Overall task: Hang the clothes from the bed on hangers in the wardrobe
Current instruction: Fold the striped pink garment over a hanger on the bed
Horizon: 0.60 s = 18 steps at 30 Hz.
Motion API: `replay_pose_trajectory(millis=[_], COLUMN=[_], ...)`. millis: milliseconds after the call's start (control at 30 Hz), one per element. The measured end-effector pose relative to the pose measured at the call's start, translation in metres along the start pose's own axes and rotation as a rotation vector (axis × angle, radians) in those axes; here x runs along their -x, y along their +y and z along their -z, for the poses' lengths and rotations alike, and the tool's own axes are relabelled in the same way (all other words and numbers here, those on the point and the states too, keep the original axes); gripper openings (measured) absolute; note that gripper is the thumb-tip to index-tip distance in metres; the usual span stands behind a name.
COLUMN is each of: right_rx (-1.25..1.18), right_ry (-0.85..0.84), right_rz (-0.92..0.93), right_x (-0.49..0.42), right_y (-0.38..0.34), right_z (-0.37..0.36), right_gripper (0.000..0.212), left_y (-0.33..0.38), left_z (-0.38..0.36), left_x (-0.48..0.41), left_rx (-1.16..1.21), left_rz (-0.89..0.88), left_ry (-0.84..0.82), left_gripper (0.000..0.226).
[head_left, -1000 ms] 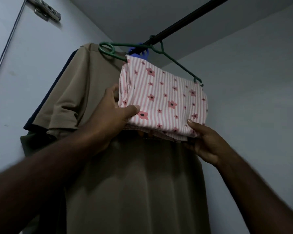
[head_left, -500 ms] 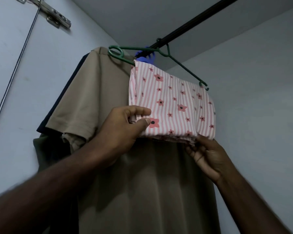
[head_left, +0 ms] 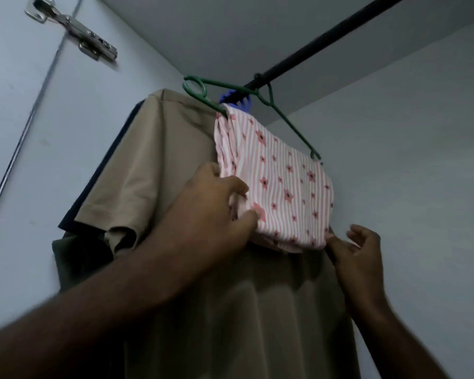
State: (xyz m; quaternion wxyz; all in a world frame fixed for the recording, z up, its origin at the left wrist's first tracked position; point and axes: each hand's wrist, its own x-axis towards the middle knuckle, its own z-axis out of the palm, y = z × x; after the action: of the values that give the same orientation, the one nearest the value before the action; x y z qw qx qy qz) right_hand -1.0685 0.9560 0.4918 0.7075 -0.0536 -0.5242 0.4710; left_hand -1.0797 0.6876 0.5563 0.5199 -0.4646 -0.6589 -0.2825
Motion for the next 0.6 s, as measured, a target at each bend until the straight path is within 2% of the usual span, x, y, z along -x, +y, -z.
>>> replay_pose_trajectory(millis=[67, 133, 200, 300, 400, 467, 533, 600], right_rx=[0.1, 0.161, 0.291, 0.444, 0.46, 0.462, 0.462, 0.466], right_ry=[0.014, -0.081, -0.212, -0.296, -0.376, -0.422, -0.475, -0.533], right_rz=[0.158, 0.291, 0.454, 0.627, 0.676, 0.628, 0.584, 0.555], right_x=[-0.003, -0.015, -0.032, -0.064, -0.089, -0.102, -0.114, -0.122], right_y=[-0.016, -0.041, -0.071, -0.118, -0.153, -0.171, -0.184, -0.193], right_z=[-0.002, -0.015, -0.035, -0.067, -0.093, -0.106, -0.118, -0.127], right_gripper=[0.054, 0.052, 0.047, 0.054, 0.065, 0.066, 0.074, 0.083], left_y=[0.012, 0.019, 0.014, 0.001, -0.005, -0.005, -0.006, -0.011], left_z=[0.012, 0.026, 0.04, 0.057, 0.061, 0.06, 0.059, 0.056], left_x=[0.0, -0.019, -0.055, -0.107, -0.137, -0.148, -0.153, -0.158], left_rx=[-0.053, -0.02, -0.041, -0.085, 0.072, 0.25, 0.278, 0.271], left_rz=[-0.128, -0.212, -0.173, -0.082, 0.015, 0.055, 0.071, 0.096], left_ry=[0.135, 0.244, 0.285, 0.388, 0.356, 0.277, 0.234, 0.221], left_gripper=[0.043, 0.039, 0.033, 0.044, 0.047, 0.039, 0.039, 0.02])
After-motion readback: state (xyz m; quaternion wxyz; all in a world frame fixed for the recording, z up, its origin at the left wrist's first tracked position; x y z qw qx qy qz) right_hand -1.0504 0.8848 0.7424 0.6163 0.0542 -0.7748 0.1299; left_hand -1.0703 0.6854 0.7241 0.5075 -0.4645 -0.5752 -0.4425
